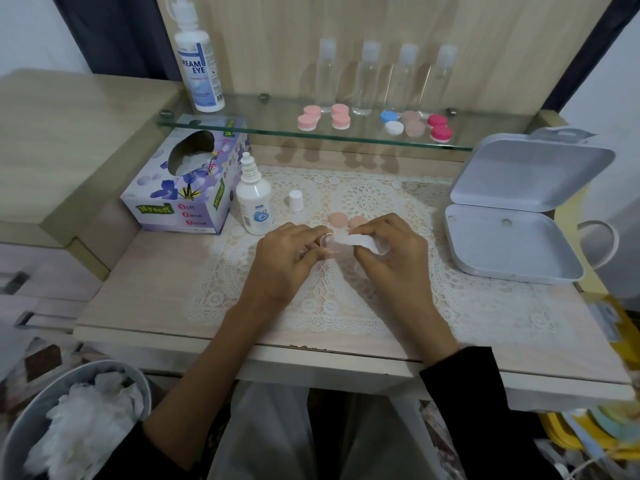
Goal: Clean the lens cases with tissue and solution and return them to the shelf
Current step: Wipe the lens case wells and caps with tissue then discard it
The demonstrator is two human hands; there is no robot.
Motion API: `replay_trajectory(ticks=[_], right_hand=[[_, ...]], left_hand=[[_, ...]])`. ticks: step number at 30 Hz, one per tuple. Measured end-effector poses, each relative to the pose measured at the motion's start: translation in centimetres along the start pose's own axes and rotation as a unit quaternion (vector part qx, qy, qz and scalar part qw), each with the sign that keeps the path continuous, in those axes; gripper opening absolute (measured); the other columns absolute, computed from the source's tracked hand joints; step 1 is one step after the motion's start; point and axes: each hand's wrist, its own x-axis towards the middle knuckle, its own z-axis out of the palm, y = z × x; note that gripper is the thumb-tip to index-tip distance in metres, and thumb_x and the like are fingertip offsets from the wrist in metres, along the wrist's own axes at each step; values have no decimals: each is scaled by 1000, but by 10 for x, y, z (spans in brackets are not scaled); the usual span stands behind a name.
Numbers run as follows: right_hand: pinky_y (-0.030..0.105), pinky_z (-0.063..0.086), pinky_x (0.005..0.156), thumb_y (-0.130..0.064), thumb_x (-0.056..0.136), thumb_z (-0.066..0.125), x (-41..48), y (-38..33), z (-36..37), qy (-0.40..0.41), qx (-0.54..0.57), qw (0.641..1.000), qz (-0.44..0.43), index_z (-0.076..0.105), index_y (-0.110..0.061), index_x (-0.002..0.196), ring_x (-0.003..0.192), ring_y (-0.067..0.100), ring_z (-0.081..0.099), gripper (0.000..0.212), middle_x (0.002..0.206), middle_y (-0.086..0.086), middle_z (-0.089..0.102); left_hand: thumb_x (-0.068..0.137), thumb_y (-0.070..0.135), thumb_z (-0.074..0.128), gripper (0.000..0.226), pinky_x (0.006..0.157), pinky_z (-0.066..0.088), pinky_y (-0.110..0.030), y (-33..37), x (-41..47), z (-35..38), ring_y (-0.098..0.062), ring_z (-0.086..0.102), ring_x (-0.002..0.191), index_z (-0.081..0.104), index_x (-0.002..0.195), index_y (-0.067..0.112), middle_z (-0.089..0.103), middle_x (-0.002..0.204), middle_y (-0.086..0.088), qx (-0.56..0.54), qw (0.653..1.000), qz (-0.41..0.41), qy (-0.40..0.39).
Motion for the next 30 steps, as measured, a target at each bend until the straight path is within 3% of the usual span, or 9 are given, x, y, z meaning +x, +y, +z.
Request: replay_trajectory(ticks=[2, 9, 14, 16, 19, 23, 30], right_hand=[[26, 45, 70, -3, 73, 66, 1, 2, -2, 17, -4, 1000, 6, 73, -8, 88, 82, 14, 61, 17, 85, -1, 64], [25, 43, 64, -11, 70, 64, -1, -1, -3, 0, -4, 1000, 24, 73, -10, 83, 73, 7, 56, 16, 79, -4, 63], [42, 51, 76, -21, 76, 66, -1, 4, -7, 35, 19, 991, 124, 72, -17, 85, 84, 13, 63, 12, 86, -5, 68], [46, 54, 78, -19, 81, 68, 0, 3, -7, 38, 117, 975, 184, 72, -15, 89, 85, 20, 65, 10, 87, 1, 70], [37, 50, 63, -13, 84, 68, -1, 1, -8, 16, 251, 933, 257, 71, -6, 91, 66, 19, 63, 10, 77, 9, 67], [24, 36, 48, -9, 83, 69, -3, 0, -5, -13, 289, 916, 276, 67, 1, 81, 47, 20, 47, 11, 61, 12, 54], [47, 44, 63, -12, 76, 71, -3, 4, -2, -23, 292, 921, 258, 69, -5, 79, 60, 26, 52, 8, 65, 13, 57]], left_hand=[[77, 22, 71, 29, 70, 52, -42, 0, 0, 0, -19, 62, 75, 72, 103, 9, 71, 79, -3, -3, 1000, -2, 3], [78, 23, 70, 31, 73, 50, -33, -3, 0, 0, -13, 61, 76, 72, 105, 10, 72, 83, 1, 1, 1000, -4, 8], [77, 22, 71, 31, 76, 47, -19, -3, 1, 0, -3, 58, 77, 72, 106, 9, 70, 86, 8, -7, 1000, -5, 18], [75, 20, 73, 32, 76, 46, -16, -3, 1, 1, -2, 58, 77, 72, 105, 8, 69, 88, 8, -13, 1000, -4, 26], [74, 15, 75, 30, 75, 46, -15, -3, 1, 0, 0, 58, 76, 73, 103, 11, 72, 90, 4, -17, 999, 4, 30], [74, 4, 75, 24, 71, 52, -21, -2, 1, -1, -7, 63, 72, 74, 98, 10, 71, 90, 4, -41, 999, 5, 13], [74, 13, 77, 20, 74, 50, -13, 0, 1, 2, -7, 64, 76, 75, 94, 7, 71, 95, 0, -30, 999, 15, -10]])
